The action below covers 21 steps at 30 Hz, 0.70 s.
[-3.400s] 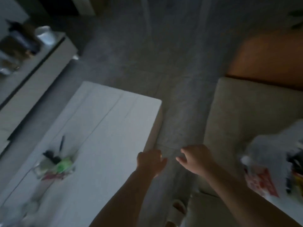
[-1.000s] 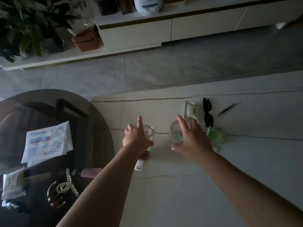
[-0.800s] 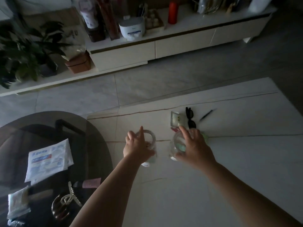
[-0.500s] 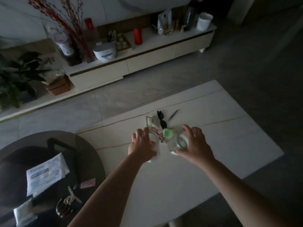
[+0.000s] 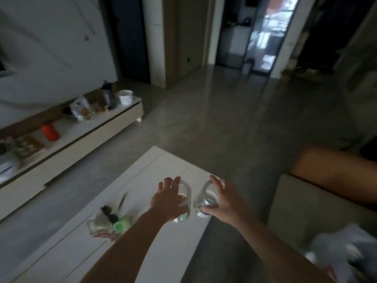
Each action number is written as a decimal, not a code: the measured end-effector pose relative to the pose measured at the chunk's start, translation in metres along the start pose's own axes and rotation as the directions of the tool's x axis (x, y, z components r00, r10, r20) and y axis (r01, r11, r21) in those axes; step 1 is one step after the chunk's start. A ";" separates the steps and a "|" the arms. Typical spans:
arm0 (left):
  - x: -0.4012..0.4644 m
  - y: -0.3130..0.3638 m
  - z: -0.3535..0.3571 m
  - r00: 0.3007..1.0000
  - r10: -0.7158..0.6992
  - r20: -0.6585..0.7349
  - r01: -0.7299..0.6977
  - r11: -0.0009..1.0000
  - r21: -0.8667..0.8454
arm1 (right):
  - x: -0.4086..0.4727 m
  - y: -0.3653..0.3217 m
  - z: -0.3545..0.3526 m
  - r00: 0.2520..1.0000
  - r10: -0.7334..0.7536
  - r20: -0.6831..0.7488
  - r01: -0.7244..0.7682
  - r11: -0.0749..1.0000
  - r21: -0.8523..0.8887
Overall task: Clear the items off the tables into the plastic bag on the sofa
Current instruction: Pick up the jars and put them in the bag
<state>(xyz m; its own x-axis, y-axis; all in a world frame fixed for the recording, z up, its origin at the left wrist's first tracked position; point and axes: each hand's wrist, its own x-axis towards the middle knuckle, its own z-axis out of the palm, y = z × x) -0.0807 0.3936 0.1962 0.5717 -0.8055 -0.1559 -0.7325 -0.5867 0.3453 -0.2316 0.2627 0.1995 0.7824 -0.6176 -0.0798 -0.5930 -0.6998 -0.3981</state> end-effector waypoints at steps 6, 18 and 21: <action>0.041 0.136 0.025 0.970 0.232 0.071 -0.232 0.973 -0.014 | -0.043 0.124 -0.039 0.968 0.228 -0.105 -0.222 0.973 0.062; 0.055 0.360 0.143 0.669 0.676 0.307 -0.656 0.732 -0.182 | -0.210 0.313 -0.066 0.668 0.708 -0.228 -0.676 0.706 0.210; 0.055 0.407 0.174 0.541 0.765 0.348 -0.764 0.621 -0.176 | -0.238 0.344 -0.077 0.567 0.789 -0.235 -0.746 0.613 0.259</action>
<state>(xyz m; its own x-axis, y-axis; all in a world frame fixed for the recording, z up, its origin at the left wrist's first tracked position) -0.4118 0.0960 0.1668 -0.3796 -0.9141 -0.1426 -0.8266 0.2659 0.4959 -0.6359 0.1414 0.1518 -0.0688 -0.9870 -0.1452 -0.8984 0.1246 -0.4212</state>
